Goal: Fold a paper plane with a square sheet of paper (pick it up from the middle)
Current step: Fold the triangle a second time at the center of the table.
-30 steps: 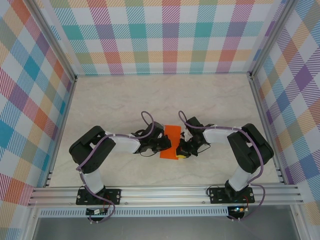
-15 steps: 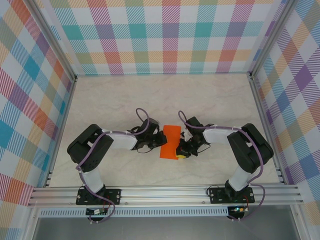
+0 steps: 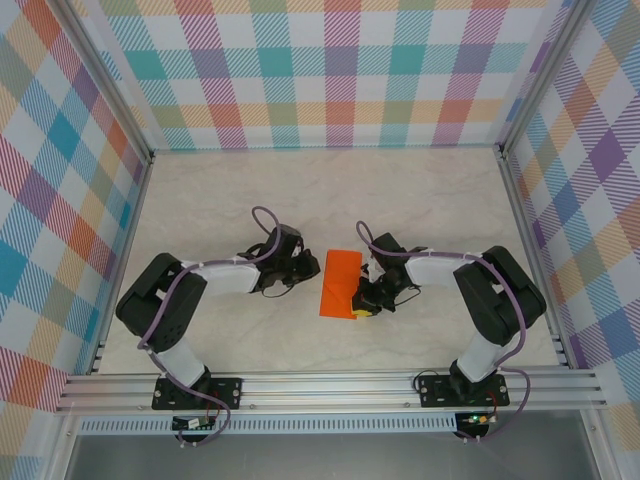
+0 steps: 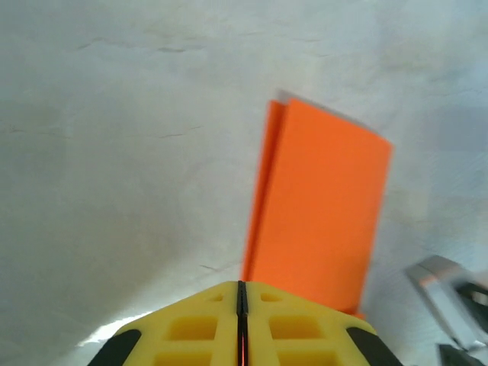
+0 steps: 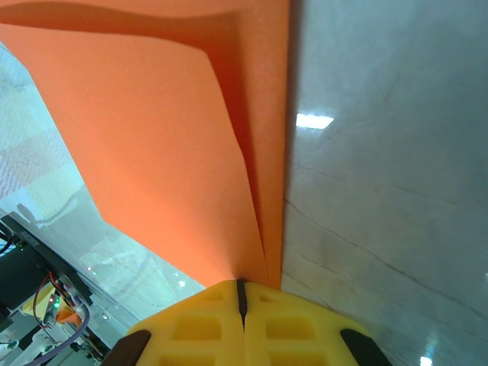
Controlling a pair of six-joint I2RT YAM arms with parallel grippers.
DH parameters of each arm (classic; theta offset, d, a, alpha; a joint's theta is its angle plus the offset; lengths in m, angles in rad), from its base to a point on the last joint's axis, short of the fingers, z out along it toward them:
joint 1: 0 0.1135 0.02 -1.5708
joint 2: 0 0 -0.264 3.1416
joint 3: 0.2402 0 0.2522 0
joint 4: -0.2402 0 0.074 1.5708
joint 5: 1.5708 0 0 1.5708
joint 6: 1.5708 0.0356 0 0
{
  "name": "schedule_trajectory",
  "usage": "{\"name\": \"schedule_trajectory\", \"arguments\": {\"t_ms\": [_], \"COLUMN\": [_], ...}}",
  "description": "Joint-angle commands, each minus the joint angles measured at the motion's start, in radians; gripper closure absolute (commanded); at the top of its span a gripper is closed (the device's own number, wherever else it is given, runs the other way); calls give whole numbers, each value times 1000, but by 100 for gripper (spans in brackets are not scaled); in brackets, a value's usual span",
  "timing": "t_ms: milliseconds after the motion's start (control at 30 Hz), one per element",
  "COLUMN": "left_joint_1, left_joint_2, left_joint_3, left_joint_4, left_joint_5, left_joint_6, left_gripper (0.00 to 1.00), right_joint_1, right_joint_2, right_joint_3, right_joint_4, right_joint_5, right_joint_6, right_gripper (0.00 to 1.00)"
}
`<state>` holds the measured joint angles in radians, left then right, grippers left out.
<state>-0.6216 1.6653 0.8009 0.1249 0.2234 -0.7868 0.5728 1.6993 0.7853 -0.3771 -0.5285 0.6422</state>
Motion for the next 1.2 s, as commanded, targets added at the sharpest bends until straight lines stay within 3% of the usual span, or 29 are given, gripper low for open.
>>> {"name": "schedule_trajectory", "arguments": {"t_ms": [0,433,733,967,1167], "left_joint_1": [-18,-123,-124,-123,-124], "left_joint_2": [-75,51,149,148,148], "left_joint_3": [13,46,68,56,63], "left_joint_4": [-29,4,-83,-128,-139], "left_joint_5": [30,123,42,7,7], "left_joint_6": [18,8,-9,-11,-6], "left_gripper": [90,91,94,95,95], "right_joint_1": [12,12,13,15,21], "right_joint_2": [79,78,53,-54,-45], "right_joint_3": [-44,-47,-19,28,85], "right_joint_4": [-91,-80,-69,-54,-20], "right_joint_5": [156,150,116,52,-8], "right_joint_6": [-12,-10,-12,3,18], "right_gripper": [100,100,100,100,99]}}
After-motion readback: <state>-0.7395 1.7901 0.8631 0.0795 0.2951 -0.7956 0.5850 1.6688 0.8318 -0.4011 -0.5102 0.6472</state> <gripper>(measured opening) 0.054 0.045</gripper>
